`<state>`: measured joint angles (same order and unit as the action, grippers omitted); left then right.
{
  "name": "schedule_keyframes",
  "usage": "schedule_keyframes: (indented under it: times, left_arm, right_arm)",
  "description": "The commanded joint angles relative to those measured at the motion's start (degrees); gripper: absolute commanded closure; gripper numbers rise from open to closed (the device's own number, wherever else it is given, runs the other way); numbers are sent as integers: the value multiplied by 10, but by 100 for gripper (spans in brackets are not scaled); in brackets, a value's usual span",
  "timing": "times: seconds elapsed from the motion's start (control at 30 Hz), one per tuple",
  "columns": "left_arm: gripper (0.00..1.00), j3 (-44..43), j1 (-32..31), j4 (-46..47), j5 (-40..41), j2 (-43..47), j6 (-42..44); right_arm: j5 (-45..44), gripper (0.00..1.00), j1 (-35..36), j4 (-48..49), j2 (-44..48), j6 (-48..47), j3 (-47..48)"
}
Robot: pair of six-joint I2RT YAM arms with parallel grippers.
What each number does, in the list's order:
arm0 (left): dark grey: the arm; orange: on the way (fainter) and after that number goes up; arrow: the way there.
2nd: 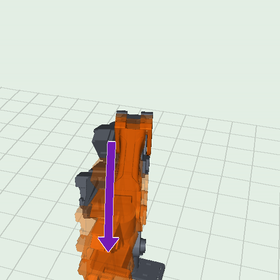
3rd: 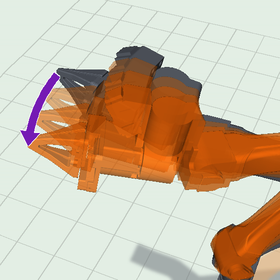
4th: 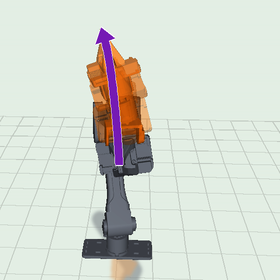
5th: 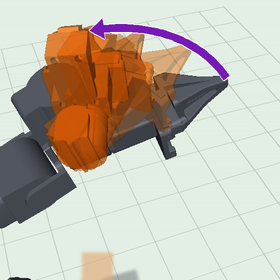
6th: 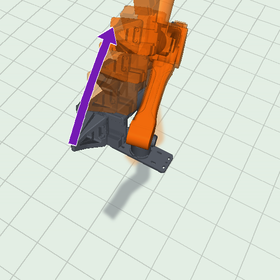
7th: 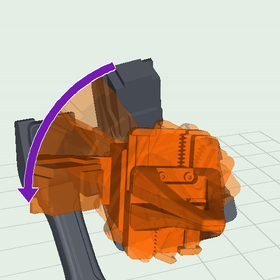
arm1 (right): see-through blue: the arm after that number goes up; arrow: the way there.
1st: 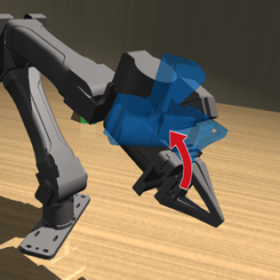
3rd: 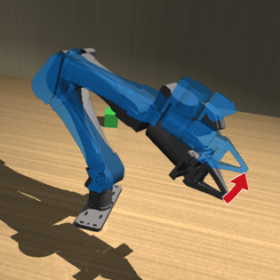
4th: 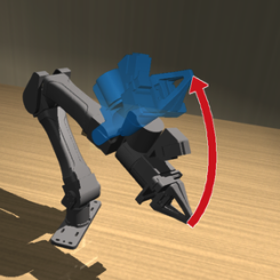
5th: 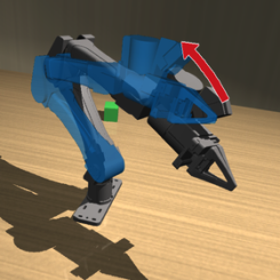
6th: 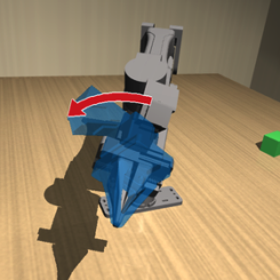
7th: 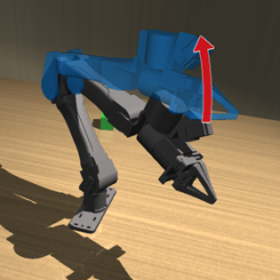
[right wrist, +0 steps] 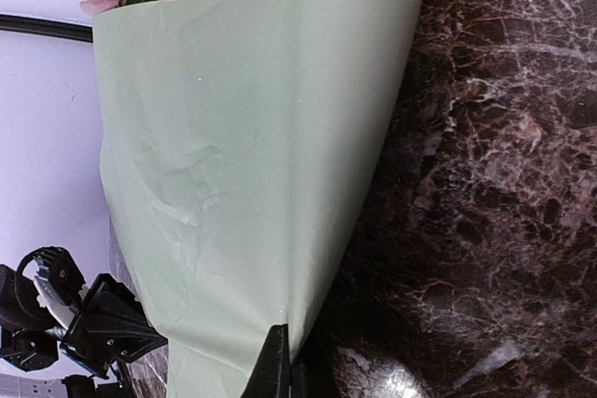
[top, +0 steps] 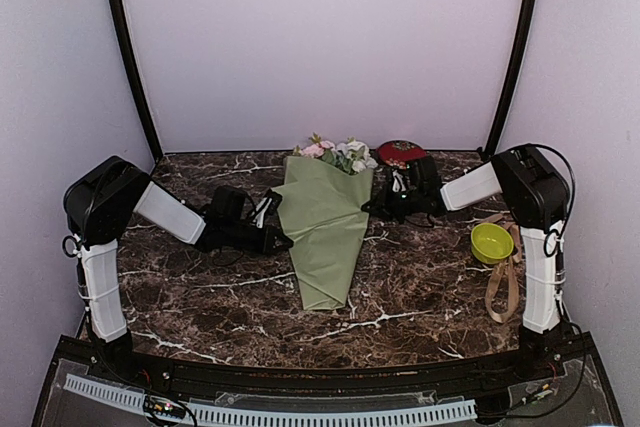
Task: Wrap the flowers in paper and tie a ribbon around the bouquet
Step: Press the fold line of the folded wrapping paper.
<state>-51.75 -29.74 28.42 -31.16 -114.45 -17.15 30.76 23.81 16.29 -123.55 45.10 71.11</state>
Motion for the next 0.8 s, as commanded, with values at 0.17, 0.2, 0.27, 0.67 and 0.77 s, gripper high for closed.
schedule_keyframes:
  times: [0.17, 0.2, 0.27, 0.67, 0.77]
  left_arm:
    - [100, -1, 3, -50, 0, -5, 4]
    - [100, -2, 4, -50, 0, -5, 3]
    - [100, -6, 4, -51, -1, -5, 4]
    - [100, -5, 4, -33, -25, 1, 1]
    - [100, -2, 3, -16, -37, 7, -3]
  right_arm:
    - [-36, 87, -18, -55, 42, -10, 3]
    - [-63, 80, -17, -71, 56, -19, 0]
    - [-106, 64, -10, -104, 94, -104, -11]
    - [25, 76, 205, -245, 133, -337, -22]
    - [58, 82, 235, -272, 100, -354, -22]
